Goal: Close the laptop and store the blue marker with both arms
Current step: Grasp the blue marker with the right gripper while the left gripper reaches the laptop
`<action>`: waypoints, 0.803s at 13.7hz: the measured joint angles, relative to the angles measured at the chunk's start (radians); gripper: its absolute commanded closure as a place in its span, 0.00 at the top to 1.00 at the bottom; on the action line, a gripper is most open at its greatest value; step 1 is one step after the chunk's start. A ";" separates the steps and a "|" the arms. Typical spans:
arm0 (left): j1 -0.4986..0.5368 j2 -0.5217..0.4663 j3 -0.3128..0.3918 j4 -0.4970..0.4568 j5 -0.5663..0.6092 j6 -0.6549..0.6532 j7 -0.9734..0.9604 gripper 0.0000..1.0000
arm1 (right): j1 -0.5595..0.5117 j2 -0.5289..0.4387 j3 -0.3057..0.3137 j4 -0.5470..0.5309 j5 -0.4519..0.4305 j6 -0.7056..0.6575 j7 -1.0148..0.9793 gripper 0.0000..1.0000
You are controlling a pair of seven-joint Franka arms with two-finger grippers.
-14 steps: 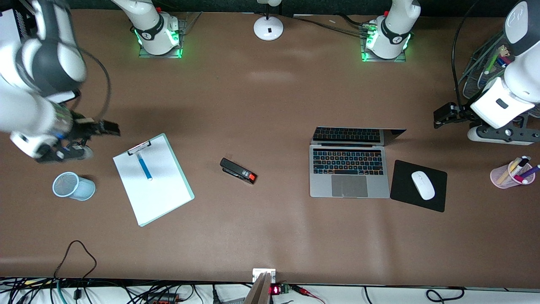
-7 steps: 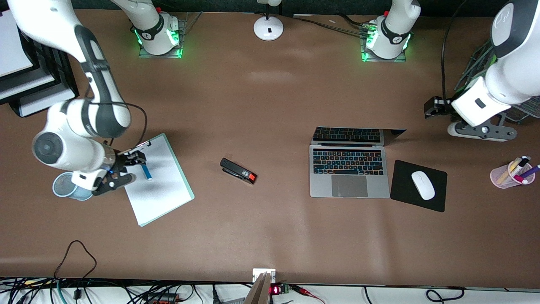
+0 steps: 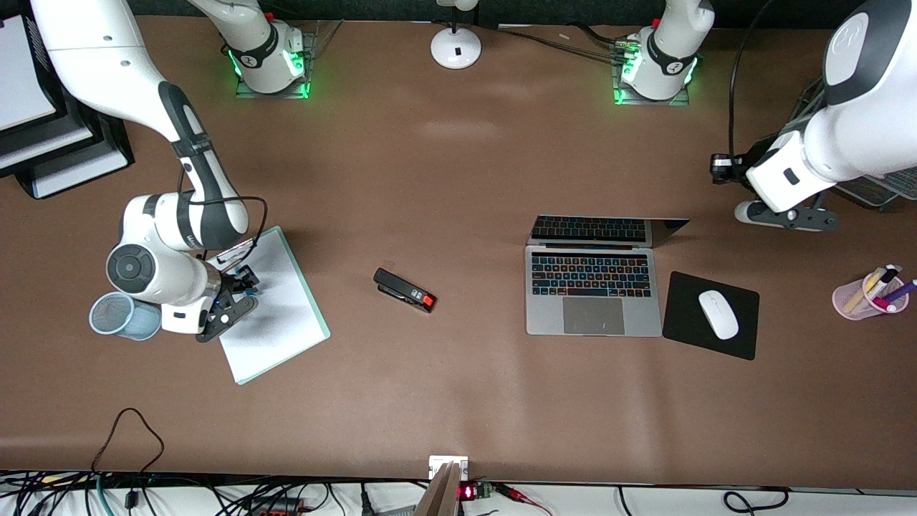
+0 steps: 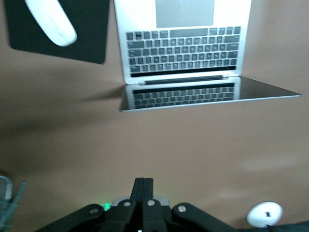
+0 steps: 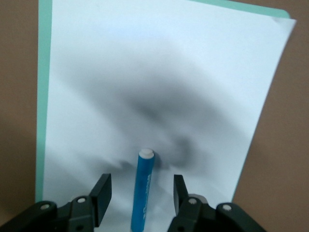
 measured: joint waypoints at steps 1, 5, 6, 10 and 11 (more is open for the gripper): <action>-0.005 0.004 -0.001 -0.016 -0.025 0.005 -0.026 0.00 | 0.000 0.006 0.000 0.000 0.000 0.007 -0.006 0.49; -0.022 0.015 -0.050 -0.137 -0.109 0.136 -0.106 0.00 | 0.000 0.025 0.000 0.001 0.000 0.024 -0.014 0.45; -0.024 0.015 -0.069 -0.171 -0.130 0.189 -0.122 0.00 | 0.000 0.033 0.000 0.001 0.000 0.032 -0.014 0.44; -0.031 0.012 -0.119 -0.314 -0.137 0.381 -0.150 0.00 | 0.000 0.062 0.000 0.002 -0.001 0.060 -0.015 0.21; -0.031 0.011 -0.123 -0.345 -0.137 0.420 -0.150 0.00 | 0.000 0.062 -0.001 0.004 -0.002 0.061 -0.015 0.10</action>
